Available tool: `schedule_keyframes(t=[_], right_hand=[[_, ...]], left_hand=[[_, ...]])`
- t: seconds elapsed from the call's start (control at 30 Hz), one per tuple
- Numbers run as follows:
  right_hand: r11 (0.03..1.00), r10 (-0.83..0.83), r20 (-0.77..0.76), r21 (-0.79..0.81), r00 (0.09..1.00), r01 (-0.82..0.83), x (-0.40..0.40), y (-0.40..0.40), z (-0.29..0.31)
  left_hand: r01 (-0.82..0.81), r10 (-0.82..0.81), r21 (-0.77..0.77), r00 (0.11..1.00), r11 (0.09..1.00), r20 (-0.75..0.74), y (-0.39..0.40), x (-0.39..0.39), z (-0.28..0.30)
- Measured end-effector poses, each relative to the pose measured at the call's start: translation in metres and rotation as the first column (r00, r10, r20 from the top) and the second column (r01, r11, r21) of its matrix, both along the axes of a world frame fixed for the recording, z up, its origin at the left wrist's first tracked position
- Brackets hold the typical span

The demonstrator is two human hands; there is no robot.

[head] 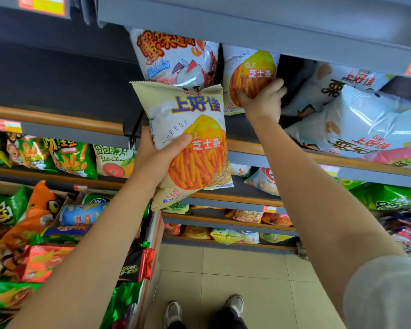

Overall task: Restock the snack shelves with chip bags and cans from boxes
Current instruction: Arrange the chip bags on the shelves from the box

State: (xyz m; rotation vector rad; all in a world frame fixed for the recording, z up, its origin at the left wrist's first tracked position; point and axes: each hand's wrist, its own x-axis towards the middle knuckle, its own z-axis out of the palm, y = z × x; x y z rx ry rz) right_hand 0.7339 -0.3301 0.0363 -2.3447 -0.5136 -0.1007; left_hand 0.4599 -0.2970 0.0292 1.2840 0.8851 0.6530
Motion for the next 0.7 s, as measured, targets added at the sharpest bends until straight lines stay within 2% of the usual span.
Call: schedule_keyframes(t=[0.07, 0.13, 0.2, 0.23, 0.27, 0.33, 0.4, 0.43, 0.5, 0.6, 0.7], right_hand=[[1.0, -0.009, -0.034, -0.012, 0.999, 0.008, -0.002, -0.002, 0.006], [0.999, 0.048, -0.068, -0.017, 0.996, -0.05, -0.005, -0.011, 0.017], [0.987, 0.119, -0.104, 0.124, 0.987, -0.106, -0.019, -0.032, 0.024], [0.963, 0.169, -0.169, 0.237, 0.971, -0.127, -0.031, -0.045, 0.026], [0.928, 0.244, -0.268, 0.344, 0.932, -0.144, -0.047, -0.059, 0.027], [0.866, 0.439, -0.409, 0.43, 0.8, -0.255, -0.074, -0.086, 0.026], [0.786, 0.605, -0.439, 0.464, 0.664, -0.409, -0.09, -0.106, 0.029], [0.753, 0.647, -0.418, 0.483, 0.638, -0.447, -0.091, -0.112, 0.033], [0.734, 0.648, -0.349, 0.523, 0.677, -0.433, -0.086, -0.117, 0.044], [0.782, 0.468, -0.266, 0.568, 0.843, -0.256, -0.065, -0.113, 0.056], [0.795, 0.352, -0.232, 0.586, 0.907, -0.158, -0.039, -0.1, 0.054]], left_hand=[[0.007, -0.007, 0.004, 1.0, 1.0, 0.0, 0.0, 0.0, 0.0], [0.017, -0.017, 0.005, 1.0, 1.0, 0.017, 0.0, -0.002, 0.002], [0.043, -0.043, -0.002, 0.998, 0.999, 0.046, -0.004, -0.001, 0.005], [0.062, -0.061, -0.006, 0.997, 0.998, 0.052, -0.007, 0.002, 0.007], [0.079, -0.078, -0.022, 0.995, 0.997, 0.056, -0.009, 0.006, 0.01], [0.109, -0.106, -0.042, 0.992, 0.993, 0.071, -0.013, 0.018, 0.016], [0.115, -0.115, 0.007, 0.991, 0.993, 0.069, -0.013, 0.036, 0.024], [0.122, -0.125, 0.045, 0.99, 0.992, 0.065, -0.012, 0.045, 0.03], [0.145, -0.155, 0.117, 0.984, 0.983, 0.083, -0.011, 0.066, 0.041], [0.18, -0.21, 0.247, 0.973, 0.952, 0.1, -0.008, 0.102, 0.058], [0.194, -0.224, 0.329, 0.973, 0.924, 0.056, 0.001, 0.135, 0.06]])
